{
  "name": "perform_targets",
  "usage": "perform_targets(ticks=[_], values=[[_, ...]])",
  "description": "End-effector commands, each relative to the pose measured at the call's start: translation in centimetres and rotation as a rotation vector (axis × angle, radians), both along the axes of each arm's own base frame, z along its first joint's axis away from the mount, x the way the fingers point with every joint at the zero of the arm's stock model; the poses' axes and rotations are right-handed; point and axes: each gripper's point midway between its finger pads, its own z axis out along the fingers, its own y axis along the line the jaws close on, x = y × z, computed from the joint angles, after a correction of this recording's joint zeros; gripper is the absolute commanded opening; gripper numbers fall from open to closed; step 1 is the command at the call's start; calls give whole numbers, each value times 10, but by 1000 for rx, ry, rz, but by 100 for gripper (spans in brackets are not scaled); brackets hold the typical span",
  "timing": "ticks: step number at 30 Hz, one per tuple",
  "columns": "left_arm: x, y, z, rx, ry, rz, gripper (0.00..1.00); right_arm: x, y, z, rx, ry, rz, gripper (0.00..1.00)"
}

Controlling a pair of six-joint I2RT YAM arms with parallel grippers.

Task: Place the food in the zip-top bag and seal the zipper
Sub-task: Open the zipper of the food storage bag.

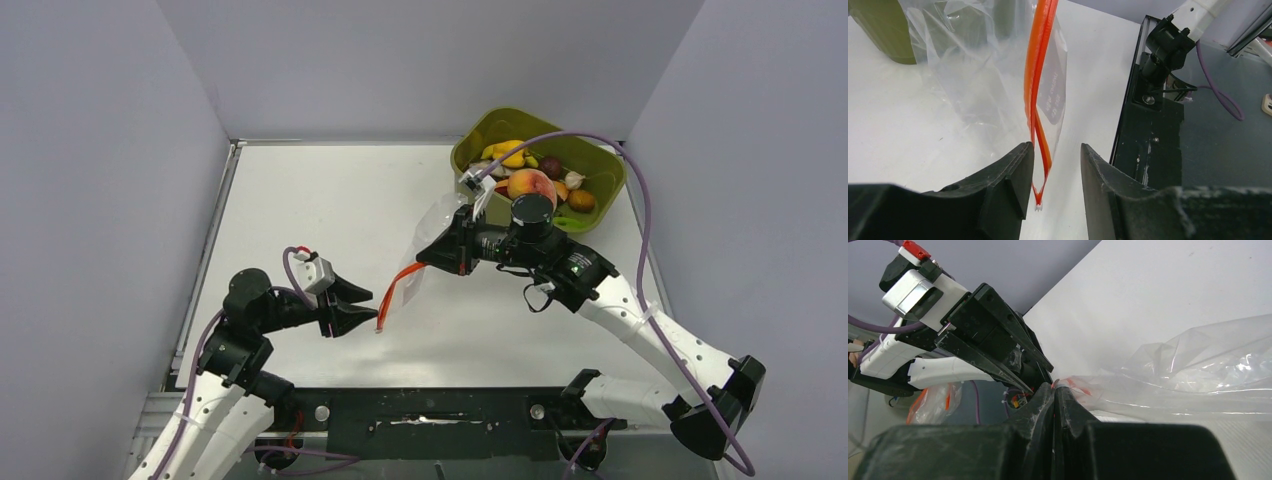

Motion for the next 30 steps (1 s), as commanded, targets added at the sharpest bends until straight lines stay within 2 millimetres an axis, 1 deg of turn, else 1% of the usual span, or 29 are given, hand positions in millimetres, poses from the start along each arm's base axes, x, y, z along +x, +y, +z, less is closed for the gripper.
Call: perform_targets(ticks=[1, 5, 10, 19, 30], values=[[-8, 0, 14, 5, -50, -37, 37, -4, -12, 36, 41, -125, -2, 0], [-1, 2, 7, 29, -53, -7, 35, -12, -10, 46, 74, -139, 40, 0], [2, 1, 4, 26, -47, -2, 35, -16, -7, 50, 102, -129, 61, 0], [6, -1, -6, 16, -22, 1, 33, -16, 1, 45, 137, -107, 91, 0], [11, 0, -12, 34, -24, 23, 24, -16, 3, 42, 141, -103, 105, 0]])
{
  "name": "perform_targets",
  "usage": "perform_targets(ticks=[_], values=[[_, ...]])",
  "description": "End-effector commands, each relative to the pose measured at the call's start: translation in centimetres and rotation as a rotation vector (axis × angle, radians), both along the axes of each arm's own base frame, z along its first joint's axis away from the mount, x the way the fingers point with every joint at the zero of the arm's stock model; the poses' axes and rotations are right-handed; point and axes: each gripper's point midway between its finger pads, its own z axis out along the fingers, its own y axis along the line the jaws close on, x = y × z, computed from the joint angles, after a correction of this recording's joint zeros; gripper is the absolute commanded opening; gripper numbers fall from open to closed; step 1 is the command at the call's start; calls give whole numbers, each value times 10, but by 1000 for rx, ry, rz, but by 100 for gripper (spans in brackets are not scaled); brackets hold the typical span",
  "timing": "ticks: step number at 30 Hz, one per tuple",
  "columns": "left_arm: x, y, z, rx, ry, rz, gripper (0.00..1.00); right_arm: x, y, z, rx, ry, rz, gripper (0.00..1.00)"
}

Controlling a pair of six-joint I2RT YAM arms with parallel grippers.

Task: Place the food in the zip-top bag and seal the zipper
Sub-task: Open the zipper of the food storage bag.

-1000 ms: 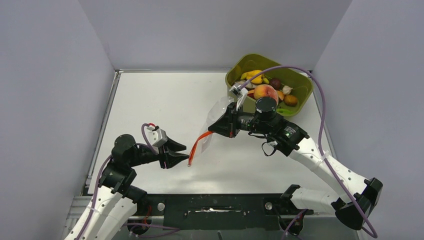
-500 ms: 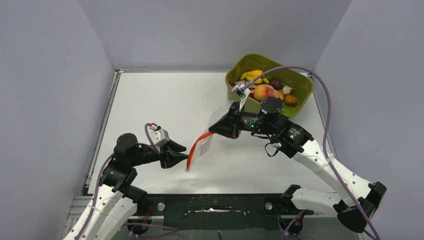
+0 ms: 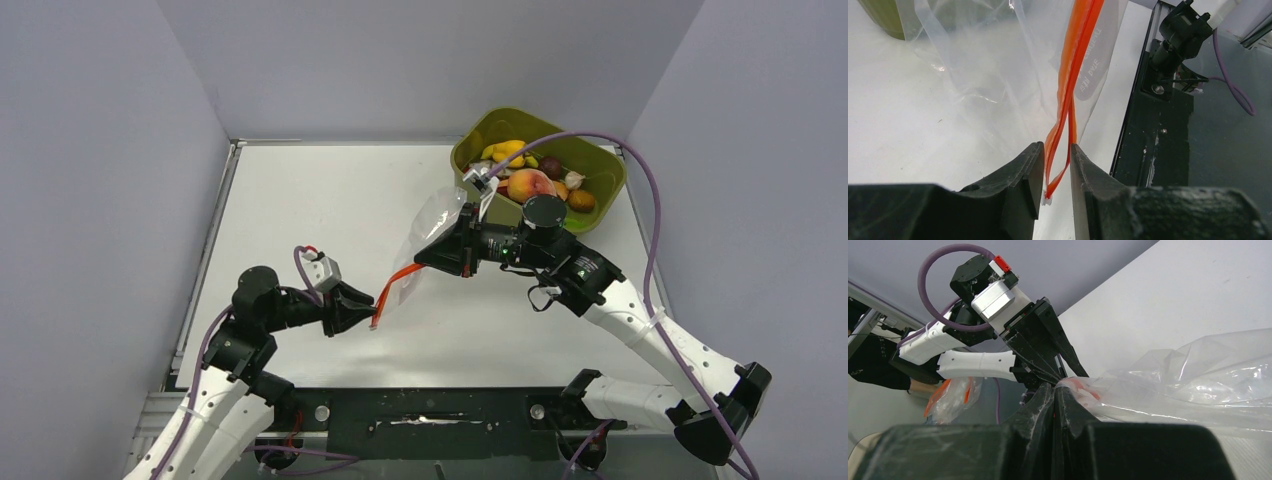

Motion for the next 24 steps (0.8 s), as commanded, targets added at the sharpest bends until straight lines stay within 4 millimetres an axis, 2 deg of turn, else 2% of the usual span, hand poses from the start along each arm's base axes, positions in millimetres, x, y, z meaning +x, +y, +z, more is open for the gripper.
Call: perform_targets(ticks=[1, 11, 24], values=[[6, -2, 11, -16, -64, -1, 24, 0, 3, 16, 56, -52, 23, 0], [1, -1, 12, -14, -69, -8, 29, -5, -3, 12, 29, -52, 24, 0], [-1, 0, 10, 2, -90, -21, 29, -9, -1, 3, -8, -49, 71, 0]])
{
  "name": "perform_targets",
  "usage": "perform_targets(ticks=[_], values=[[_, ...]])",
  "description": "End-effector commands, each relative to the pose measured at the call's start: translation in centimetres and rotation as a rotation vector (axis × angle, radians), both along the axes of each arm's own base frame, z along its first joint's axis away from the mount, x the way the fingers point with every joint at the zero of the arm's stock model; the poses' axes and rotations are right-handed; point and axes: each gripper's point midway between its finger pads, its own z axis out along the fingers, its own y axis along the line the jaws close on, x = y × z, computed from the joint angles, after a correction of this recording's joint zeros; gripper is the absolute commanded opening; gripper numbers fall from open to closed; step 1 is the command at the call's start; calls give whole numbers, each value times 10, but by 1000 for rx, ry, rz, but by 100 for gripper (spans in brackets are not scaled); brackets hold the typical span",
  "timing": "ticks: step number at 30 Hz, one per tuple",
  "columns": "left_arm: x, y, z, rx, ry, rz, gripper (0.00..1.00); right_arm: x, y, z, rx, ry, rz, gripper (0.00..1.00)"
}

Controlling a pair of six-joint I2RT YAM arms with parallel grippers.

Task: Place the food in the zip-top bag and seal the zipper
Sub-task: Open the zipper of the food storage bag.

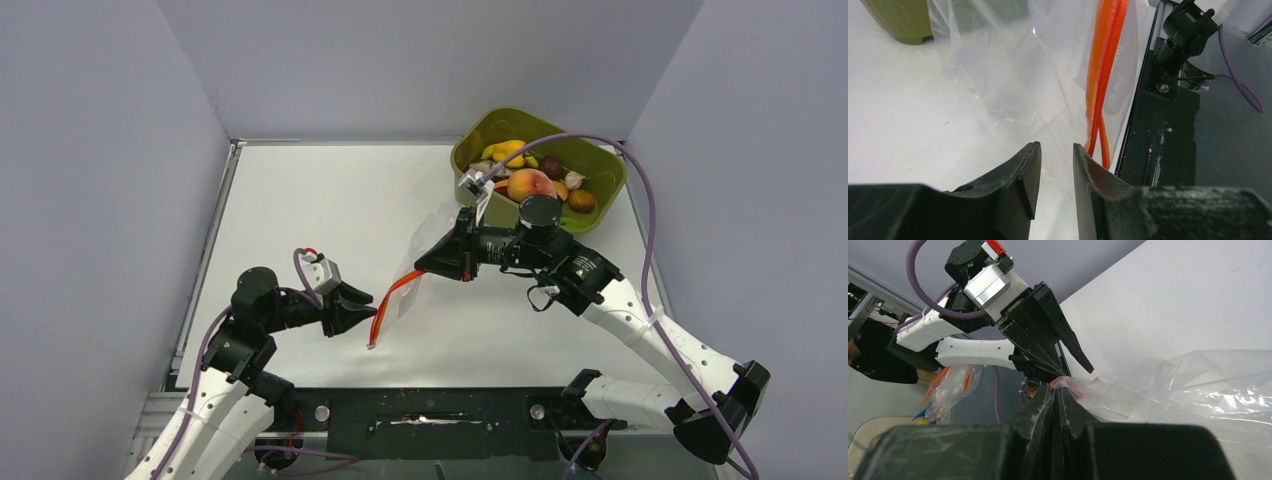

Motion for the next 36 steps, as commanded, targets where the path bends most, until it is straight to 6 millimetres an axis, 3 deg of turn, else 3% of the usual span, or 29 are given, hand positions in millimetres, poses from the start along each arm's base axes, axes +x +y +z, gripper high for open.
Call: perform_targets(ticks=[1, 17, 36], values=[[-2, -1, 10, -8, -61, -25, 29, -4, -2, 12, 18, -52, 30, 0], [-30, -9, 30, -99, -35, -154, 41, -2, -1, 15, 36, -48, 18, 0], [-25, -8, 20, -67, -28, -136, 34, -9, -4, 26, 58, -62, 33, 0]])
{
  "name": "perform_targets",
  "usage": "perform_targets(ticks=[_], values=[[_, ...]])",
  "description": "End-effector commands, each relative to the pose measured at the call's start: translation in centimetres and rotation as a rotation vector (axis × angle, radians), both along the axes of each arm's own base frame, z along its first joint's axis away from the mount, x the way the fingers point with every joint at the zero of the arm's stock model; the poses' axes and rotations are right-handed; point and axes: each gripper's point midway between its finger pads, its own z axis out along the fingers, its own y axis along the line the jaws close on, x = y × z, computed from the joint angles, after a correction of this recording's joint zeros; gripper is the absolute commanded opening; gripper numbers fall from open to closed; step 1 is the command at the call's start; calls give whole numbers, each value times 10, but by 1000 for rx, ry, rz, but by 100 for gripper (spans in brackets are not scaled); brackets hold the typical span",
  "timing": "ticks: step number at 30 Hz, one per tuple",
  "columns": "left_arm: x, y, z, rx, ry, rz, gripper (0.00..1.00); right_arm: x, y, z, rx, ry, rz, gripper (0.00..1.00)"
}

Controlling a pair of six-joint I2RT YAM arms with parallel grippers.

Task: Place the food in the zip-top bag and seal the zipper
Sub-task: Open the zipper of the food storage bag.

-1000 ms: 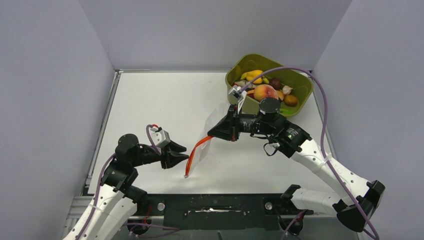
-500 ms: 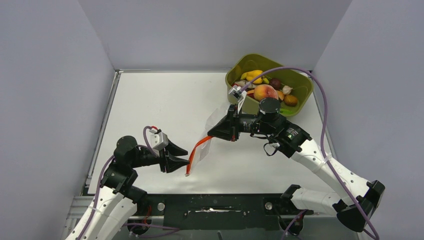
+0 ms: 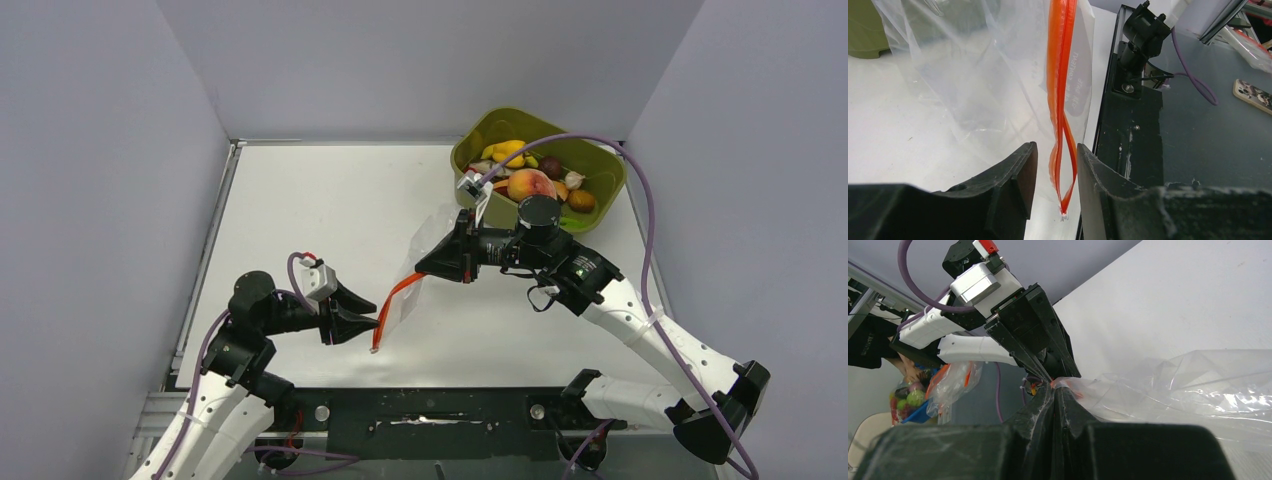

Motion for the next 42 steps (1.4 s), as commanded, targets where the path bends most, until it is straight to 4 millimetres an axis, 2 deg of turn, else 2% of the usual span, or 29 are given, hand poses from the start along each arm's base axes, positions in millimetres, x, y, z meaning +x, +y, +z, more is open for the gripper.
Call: perform_targets(ticks=[1, 20, 29, 38, 42], values=[[-1, 0, 11, -4, -60, -19, 33, -6, -3, 31, 74, -68, 17, 0], [7, 0, 1, 11, -57, 13, 31, -8, -2, 37, 99, -70, 26, 0], [8, -2, 2, -8, -42, 12, 31, -2, 4, 36, 118, -57, 25, 0], [10, -9, 17, -109, -59, 4, 28, 10, 17, 28, 132, -21, 23, 0], [10, -9, 24, -139, -87, 4, 22, 15, 21, 24, 134, -3, 17, 0]])
